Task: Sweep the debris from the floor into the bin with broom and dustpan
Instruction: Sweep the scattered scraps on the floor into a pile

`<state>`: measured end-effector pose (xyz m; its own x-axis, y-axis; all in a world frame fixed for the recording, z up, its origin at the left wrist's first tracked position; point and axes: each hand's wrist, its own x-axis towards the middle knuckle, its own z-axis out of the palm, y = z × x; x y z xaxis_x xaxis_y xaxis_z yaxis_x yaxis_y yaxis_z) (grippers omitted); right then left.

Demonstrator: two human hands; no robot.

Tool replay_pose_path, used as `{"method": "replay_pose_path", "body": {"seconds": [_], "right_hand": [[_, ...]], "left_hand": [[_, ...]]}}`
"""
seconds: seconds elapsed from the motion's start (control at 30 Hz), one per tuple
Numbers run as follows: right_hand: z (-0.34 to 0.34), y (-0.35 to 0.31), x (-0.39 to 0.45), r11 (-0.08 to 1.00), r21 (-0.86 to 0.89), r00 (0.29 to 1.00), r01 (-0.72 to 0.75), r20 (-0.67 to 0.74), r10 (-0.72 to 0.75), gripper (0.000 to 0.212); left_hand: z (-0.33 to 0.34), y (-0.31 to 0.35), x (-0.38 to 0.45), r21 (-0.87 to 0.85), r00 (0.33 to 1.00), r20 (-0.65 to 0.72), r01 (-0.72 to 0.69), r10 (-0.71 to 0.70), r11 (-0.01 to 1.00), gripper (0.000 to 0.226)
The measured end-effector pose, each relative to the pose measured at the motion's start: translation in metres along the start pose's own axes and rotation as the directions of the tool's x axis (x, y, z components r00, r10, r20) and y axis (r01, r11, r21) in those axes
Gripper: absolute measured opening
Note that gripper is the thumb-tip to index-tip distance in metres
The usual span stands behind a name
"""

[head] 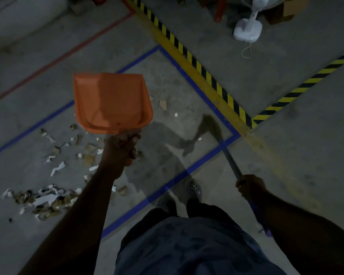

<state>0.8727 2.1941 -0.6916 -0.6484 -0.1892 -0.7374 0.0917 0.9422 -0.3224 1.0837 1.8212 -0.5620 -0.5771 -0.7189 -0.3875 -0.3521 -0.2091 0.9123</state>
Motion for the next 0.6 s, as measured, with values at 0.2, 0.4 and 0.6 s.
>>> {"method": "replay_pose_path", "body": {"seconds": [0.2, 0.4, 0.6], "right_hand": [[0.054, 0.002, -0.023, 0.991, -0.121, 0.985, 0.063, 0.166, -0.042, 0.005], [0.137, -0.066, -0.053, 0.811, -0.319, 0.806, 0.491, 0.519, -0.284, 0.016], [0.172, -0.119, -0.085, 0.678, -0.338, 0.719, 0.653, 0.557, -0.415, 0.017]], "left_hand": [[-0.027, -0.013, -0.021, -0.012, 1.000, 0.012, -0.001, 0.001, 1.000, 0.025], [-0.081, -0.038, -0.054, -0.006, 0.999, -0.028, 0.040, -0.040, 0.999, 0.022], [-0.129, -0.051, -0.080, -0.084, 0.994, -0.106, 0.022, -0.031, 0.996, 0.025]]}}
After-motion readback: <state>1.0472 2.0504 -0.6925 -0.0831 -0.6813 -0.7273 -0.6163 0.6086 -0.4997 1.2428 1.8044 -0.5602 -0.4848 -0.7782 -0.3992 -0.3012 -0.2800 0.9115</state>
